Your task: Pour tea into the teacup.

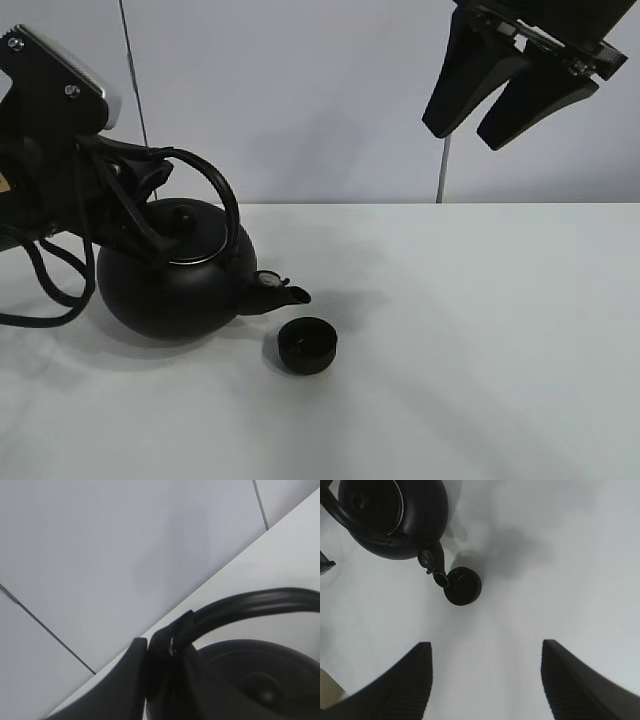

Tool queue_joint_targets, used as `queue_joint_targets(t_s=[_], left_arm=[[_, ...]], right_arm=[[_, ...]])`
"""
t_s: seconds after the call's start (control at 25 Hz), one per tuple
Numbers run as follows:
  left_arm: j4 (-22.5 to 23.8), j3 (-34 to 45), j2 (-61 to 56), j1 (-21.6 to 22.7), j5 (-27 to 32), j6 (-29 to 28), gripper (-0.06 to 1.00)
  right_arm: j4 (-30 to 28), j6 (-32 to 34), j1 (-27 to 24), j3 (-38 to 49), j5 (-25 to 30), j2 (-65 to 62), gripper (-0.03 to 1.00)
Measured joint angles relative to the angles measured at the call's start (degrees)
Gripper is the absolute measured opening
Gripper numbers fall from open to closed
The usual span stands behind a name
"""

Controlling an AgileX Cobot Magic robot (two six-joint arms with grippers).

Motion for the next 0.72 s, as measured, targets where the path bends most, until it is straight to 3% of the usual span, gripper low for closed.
queue_joint_targets(t_s=[0.72], left_arm=[[-0.1, -0.2, 0.0, 0.0, 0.0, 8.1, 0.12]], right_arm=[[0.0, 0.0, 0.0, 0.0, -0.1, 0.0, 0.43]])
